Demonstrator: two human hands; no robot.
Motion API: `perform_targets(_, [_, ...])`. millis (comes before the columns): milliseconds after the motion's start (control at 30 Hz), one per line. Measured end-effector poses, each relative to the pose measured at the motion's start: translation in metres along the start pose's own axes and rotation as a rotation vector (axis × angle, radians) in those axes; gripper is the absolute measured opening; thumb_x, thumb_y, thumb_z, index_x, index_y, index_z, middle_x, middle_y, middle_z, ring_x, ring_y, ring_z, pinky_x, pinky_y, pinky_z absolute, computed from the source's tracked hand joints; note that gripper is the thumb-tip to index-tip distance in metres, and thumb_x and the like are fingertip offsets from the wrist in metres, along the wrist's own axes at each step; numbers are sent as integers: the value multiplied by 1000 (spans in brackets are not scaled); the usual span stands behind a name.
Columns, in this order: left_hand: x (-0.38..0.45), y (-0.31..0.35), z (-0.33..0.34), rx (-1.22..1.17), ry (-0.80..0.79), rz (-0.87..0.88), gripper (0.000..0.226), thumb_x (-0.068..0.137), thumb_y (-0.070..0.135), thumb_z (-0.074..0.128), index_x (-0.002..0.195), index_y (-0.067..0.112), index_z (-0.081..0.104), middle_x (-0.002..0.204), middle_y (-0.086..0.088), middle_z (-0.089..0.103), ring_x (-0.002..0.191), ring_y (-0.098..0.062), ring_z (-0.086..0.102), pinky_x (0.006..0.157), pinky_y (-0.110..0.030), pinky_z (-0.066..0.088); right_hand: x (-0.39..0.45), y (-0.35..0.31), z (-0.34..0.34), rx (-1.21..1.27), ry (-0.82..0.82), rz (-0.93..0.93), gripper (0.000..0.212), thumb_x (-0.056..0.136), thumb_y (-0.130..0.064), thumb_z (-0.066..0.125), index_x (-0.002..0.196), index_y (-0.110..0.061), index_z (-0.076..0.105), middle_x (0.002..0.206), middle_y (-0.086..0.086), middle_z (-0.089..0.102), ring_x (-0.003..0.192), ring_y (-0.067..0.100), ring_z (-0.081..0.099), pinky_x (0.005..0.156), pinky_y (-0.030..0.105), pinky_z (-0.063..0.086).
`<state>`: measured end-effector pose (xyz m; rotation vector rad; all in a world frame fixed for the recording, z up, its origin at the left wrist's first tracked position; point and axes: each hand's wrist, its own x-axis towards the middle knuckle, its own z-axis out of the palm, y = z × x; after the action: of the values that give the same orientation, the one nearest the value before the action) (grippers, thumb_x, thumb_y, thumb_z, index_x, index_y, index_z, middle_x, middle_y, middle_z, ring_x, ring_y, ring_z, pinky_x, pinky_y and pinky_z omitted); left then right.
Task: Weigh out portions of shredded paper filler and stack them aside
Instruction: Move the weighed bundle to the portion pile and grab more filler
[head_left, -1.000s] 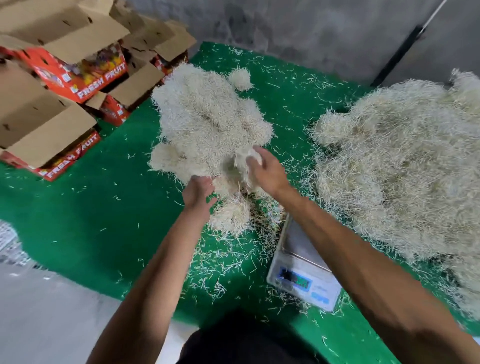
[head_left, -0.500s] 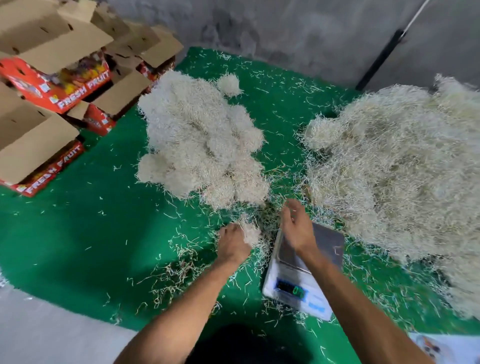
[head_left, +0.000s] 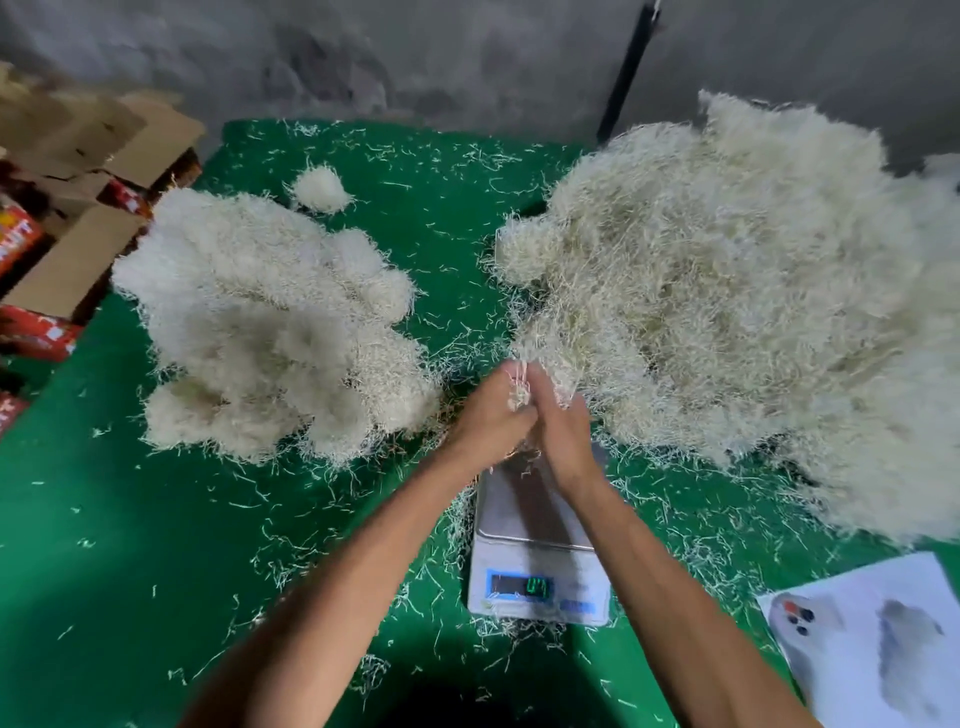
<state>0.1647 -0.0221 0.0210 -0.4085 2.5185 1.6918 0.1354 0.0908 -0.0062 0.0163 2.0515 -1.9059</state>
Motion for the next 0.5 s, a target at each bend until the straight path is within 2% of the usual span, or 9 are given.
perform_targets(33, [4,5,5,-24,10,18,63,96,16,64,152,24,36,153,1,44,113,-2,54,83,-9,47,10,-8,-6,-6,66,2,87,89,-70,66,142,-3,54,114,-3,73,106,6,71,96,36,58])
perform_targets(67, [7,8,9,-55,30,22,57,97,18,64,148,25,40,149,5,46,118,-7,55,94,-21,50,19,-14,-13,-48,126,-16,86,92,-64,67,146,-1,48,110,16,75,95,-1,72,92,29,59])
perform_targets(133, [15,7,17,-120,119,-31,43,99,20,62,140,21,47,143,6,49,123,-15,55,105,-35,47,41,-18,-30,-112,220,-36,69,98,-50,66,143,-3,45,88,10,75,59,-13,63,67,11,56])
perform_targets(233, [37,-9,26,-118,152,-219,34,103,23,57,135,13,52,139,-2,54,125,-19,55,110,-38,45,72,-19,-48,-176,271,-77,78,101,-38,65,158,2,29,136,20,62,61,-15,54,59,-13,29])
perform_targets(300, [55,-22,34,-64,121,-295,37,102,18,57,138,11,51,144,-6,52,129,-21,53,113,-41,43,90,-13,-57,-261,240,-89,78,101,-35,65,158,1,27,137,24,60,60,-23,54,55,-12,29])
perform_targets(367, [76,-29,42,-100,139,-361,39,102,19,59,138,8,48,146,-12,50,126,-26,56,108,-45,49,107,-4,-66,-307,268,-62,80,101,-37,65,158,3,27,121,22,68,69,-12,63,56,-7,38])
perform_targets(400, [88,-30,46,-165,153,-401,44,102,25,59,139,8,44,147,-16,47,121,-30,60,101,-48,54,114,-1,-70,-296,333,-63,82,100,-40,65,158,4,26,117,18,70,80,0,70,64,-5,44])
perform_targets(467, [113,-31,56,-306,176,-504,65,101,38,58,152,11,28,155,-19,36,105,-32,66,86,-48,61,131,7,-79,-188,453,-7,85,100,-44,64,158,4,25,130,14,65,117,25,65,101,14,48])
perform_targets(500, [125,-32,61,-348,169,-557,74,100,40,59,157,12,20,155,-17,36,97,-29,68,80,-45,63,138,11,-80,-153,451,38,83,99,-47,63,157,1,29,129,9,64,117,24,62,106,22,46])
